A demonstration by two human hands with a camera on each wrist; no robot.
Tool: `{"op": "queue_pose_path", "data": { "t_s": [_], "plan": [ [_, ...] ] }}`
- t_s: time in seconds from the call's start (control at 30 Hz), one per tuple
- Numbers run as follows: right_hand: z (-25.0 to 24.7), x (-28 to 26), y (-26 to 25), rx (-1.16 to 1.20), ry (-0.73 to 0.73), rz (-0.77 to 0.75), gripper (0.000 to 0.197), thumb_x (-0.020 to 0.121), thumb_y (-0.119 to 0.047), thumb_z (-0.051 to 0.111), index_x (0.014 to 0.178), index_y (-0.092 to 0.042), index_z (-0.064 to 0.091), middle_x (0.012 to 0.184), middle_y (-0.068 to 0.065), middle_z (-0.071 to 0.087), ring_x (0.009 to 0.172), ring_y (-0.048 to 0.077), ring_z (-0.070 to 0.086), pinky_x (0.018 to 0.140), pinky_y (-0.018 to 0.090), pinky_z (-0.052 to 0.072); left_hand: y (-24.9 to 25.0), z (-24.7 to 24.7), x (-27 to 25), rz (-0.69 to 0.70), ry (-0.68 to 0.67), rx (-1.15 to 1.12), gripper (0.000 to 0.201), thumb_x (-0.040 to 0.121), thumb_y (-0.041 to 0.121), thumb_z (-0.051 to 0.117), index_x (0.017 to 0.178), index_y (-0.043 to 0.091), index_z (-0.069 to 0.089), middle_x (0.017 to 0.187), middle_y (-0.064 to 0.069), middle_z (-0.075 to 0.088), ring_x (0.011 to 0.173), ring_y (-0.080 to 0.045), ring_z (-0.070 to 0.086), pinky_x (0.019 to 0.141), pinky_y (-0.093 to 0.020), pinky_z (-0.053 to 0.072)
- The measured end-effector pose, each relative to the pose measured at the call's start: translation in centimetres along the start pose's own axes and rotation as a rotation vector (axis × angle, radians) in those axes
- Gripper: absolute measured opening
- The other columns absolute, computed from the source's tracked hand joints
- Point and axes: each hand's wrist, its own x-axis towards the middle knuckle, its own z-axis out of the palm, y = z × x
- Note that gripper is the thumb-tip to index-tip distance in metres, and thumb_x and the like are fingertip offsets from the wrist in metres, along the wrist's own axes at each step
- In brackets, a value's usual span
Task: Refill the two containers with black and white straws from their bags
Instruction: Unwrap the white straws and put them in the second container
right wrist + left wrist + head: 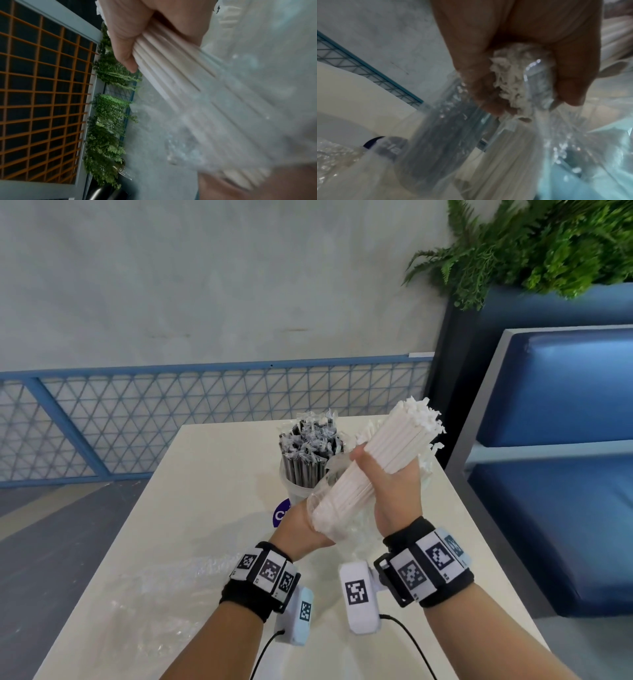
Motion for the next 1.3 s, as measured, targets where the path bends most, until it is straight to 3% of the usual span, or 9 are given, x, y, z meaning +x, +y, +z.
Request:
{"op": "queue_pose_path", "data": {
  "t_s": [0.13, 0.27, 0.4, 0.53, 0.7, 0.83, 1.0, 1.17, 1.3],
  "plan": [
    [-0.2, 0.0, 0.2, -0.045, -0.080, 0.002, 0.069, 0.063, -0.021, 0.082, 0.115, 0.009, 0.049, 0.104, 0.022, 0.065, 0.096, 0.030, 0.066, 0.080, 0.040, 0.057, 0.8, 0.1, 0.1, 0.017, 0.014, -0.045, 0.067, 0.054, 0.016, 0.083, 0.109, 0.041, 0.053, 0.107, 0.018, 0.064, 0.102, 0.005, 0.060, 0.081, -0.009, 0.046],
    [-0.4, -1.2, 1.2, -0.167, -0.172, 0.031, 0.055, 0.060, -0.025, 0.081, 0.104, 0.002, 0.062, 0.101, 0.017, 0.070, 0.097, 0.028, 0.067, 0.084, 0.041, 0.056, 0.8, 0.6, 0.0, -0.010, 0.050, -0.073, 0.056, 0.042, 0.035, 0.077, 0.094, 0.038, 0.057, 0.094, 0.018, 0.066, 0.085, 0.013, 0.062, 0.073, -0.011, 0.049],
    [-0.7, -0.8, 1.3, -0.131, -0.075, 0.060, 0.041, 0.064, -0.010, 0.076, 0.099, 0.005, 0.061, 0.096, 0.021, 0.068, 0.089, 0.029, 0.068, 0.075, 0.037, 0.056, 0.9, 1.0, -0.1, -0.010, 0.027, -0.048, 0.057, 0.061, 0.004, 0.081, 0.097, 0.038, 0.054, 0.094, 0.022, 0.062, 0.084, 0.015, 0.059, 0.070, -0.006, 0.046],
    [-0.8, 0.4, -0.3, -0.077, 0.016, 0.067, 0.033, 0.075, -0.004, 0.071, 0.103, 0.007, 0.056, 0.093, 0.017, 0.064, 0.087, 0.028, 0.064, 0.070, 0.035, 0.056, 1.0, 0.7, 0.0, -0.012, 0.023, 0.001, 0.050, 0.065, 0.001, 0.079, 0.105, 0.019, 0.057, 0.091, 0.016, 0.061, 0.081, 0.015, 0.055, 0.066, -0.001, 0.044],
    [-2.4, 3.3, -4.1, -0.034, 0.093, -0.026, 0.013, 0.079, -0.004, 0.065, 0.090, -0.001, 0.058, 0.082, 0.007, 0.062, 0.081, 0.020, 0.062, 0.072, 0.032, 0.054, -0.6, -0.5, -0.3, -0.098, 0.131, -0.032, 0.033, 0.063, -0.004, 0.079, 0.080, 0.020, 0.064, 0.070, 0.015, 0.068, 0.066, -0.001, 0.065, 0.059, -0.012, 0.050],
    [-3.6, 4.8, -5.0, -0.215, 0.208, -0.161, 0.032, 0.077, -0.009, 0.068, 0.104, 0.005, 0.057, 0.090, 0.010, 0.058, 0.080, 0.015, 0.059, 0.068, 0.024, 0.050, -1.2, -1.1, 0.1, -0.154, 0.250, -0.118, 0.033, 0.059, -0.009, 0.079, 0.075, 0.018, 0.067, 0.063, 0.008, 0.070, 0.065, -0.013, 0.064, 0.060, -0.022, 0.055],
    [-3.3, 6.0, -4.6, -0.422, 0.264, -0.246, 0.052, 0.075, -0.017, 0.073, 0.119, 0.000, 0.050, 0.109, 0.011, 0.060, 0.101, 0.020, 0.057, 0.086, 0.031, 0.049, -0.9, -0.9, 0.2, -0.139, 0.252, -0.165, 0.035, 0.059, -0.008, 0.080, 0.075, 0.020, 0.066, 0.061, 0.009, 0.070, 0.060, -0.003, 0.065, 0.058, -0.020, 0.054],
    [-2.7, 5.8, -2.3, -0.590, 0.150, -0.257, 0.047, 0.078, -0.012, 0.071, 0.119, -0.008, 0.049, 0.099, -0.005, 0.052, 0.094, 0.011, 0.050, 0.064, 0.004, 0.040, -0.3, -0.5, 0.1, -0.131, 0.220, -0.226, 0.035, 0.059, -0.010, 0.079, 0.078, 0.018, 0.068, 0.067, 0.004, 0.071, 0.064, -0.007, 0.066, 0.059, -0.021, 0.054],
    [-3.4, 5.9, 0.3, -0.592, 0.168, -0.169, 0.046, 0.079, -0.013, 0.070, 0.119, -0.008, 0.049, 0.088, -0.011, 0.050, 0.092, 0.014, 0.051, 0.070, 0.020, 0.042, -0.2, -0.7, 0.0, -0.112, 0.237, -0.245, 0.038, 0.059, -0.011, 0.078, 0.073, 0.023, 0.068, 0.071, 0.001, 0.072, 0.071, -0.017, 0.068, 0.060, -0.024, 0.054]
  ]
}}
